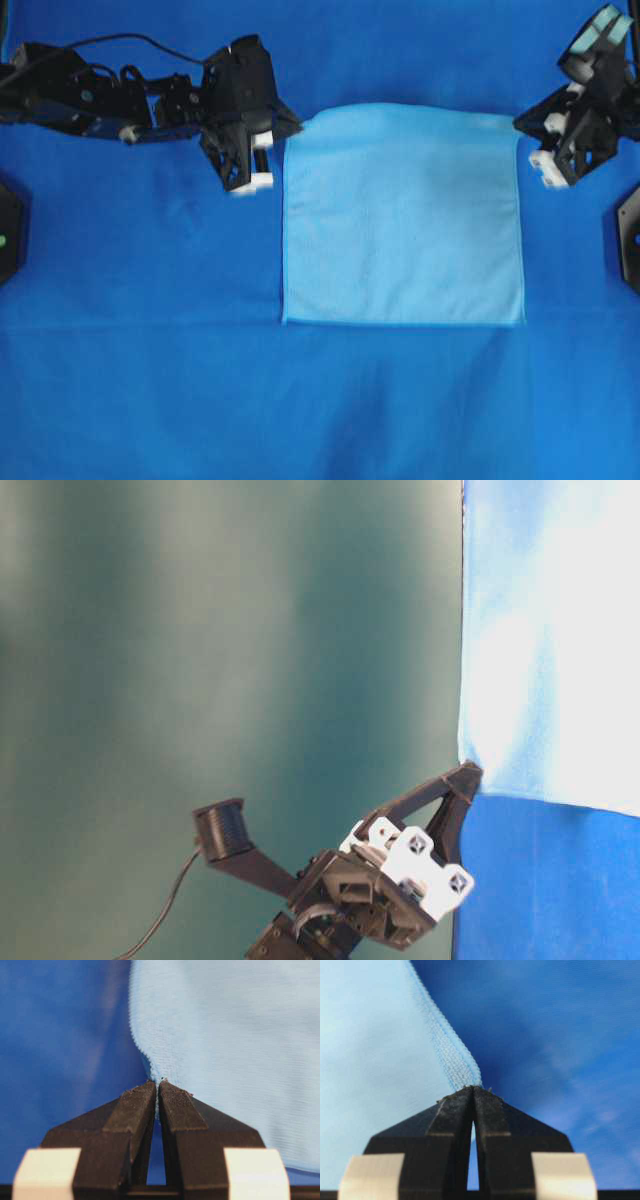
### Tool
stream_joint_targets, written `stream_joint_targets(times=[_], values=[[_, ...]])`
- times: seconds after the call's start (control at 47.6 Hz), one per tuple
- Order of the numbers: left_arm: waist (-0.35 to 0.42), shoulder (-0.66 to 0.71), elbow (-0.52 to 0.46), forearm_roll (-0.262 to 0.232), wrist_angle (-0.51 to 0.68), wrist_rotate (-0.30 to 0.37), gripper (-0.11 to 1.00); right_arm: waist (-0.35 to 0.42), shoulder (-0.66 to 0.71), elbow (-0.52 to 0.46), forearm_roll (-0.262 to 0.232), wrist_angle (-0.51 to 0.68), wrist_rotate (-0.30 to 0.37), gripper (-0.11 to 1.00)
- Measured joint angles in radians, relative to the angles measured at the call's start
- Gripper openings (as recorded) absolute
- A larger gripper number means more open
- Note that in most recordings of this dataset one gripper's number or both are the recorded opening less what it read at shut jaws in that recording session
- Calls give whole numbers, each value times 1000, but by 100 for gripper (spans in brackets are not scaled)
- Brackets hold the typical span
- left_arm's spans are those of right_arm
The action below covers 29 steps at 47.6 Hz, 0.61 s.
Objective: Fold the light blue towel.
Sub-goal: 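Grasp the top corners and drag them down toward the bottom edge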
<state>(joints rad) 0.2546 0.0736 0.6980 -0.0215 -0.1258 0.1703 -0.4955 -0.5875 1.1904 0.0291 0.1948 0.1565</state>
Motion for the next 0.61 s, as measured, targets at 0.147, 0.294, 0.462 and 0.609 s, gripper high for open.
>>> stream_joint_targets(times=[0.147,0.294,0.462,0.609], values=[[-83,-2,17,0,3,-26,3,138,-86,18,15,66,110,0],[-181,-2,32,0,3,-37,3,284,-114,25,21,115,219,0],[-282,-2,32,0,5,-67,3,460,-97,26,21,129,311,0],[-341,0,32,0,3,-87,3,563,-66,26,21,130,377,0]])
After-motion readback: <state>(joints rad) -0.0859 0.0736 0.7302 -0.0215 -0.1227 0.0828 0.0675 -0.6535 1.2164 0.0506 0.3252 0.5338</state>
